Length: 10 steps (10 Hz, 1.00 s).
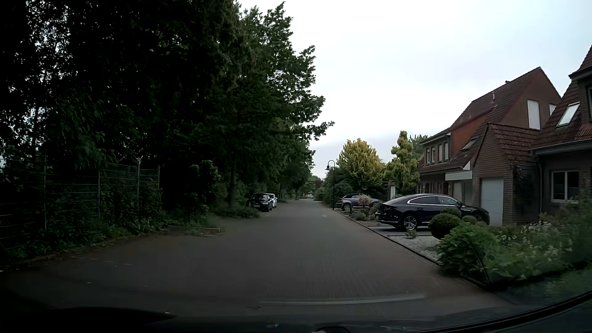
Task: Follow the waypoints while adhering to traffic rules and regulations
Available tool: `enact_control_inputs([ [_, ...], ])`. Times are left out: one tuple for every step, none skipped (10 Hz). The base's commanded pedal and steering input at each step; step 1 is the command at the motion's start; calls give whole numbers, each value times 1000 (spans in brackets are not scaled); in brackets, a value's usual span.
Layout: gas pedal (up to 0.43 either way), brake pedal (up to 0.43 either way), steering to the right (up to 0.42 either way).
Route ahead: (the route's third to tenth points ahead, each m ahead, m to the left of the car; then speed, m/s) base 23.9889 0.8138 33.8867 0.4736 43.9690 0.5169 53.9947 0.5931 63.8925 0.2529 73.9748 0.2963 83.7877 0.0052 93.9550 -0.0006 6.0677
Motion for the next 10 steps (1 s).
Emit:
enact_control_inputs([
  [110, 0, 5],
  [110, 0, 5],
  [110, 0, 5],
  [110, 0, 4],
  [110, 0, -1],
  [110, 0, -5],
  [110, 0, -5],
  [110, 0, -5],
  [110, 0, -5],
  [110, 0, -5],
])
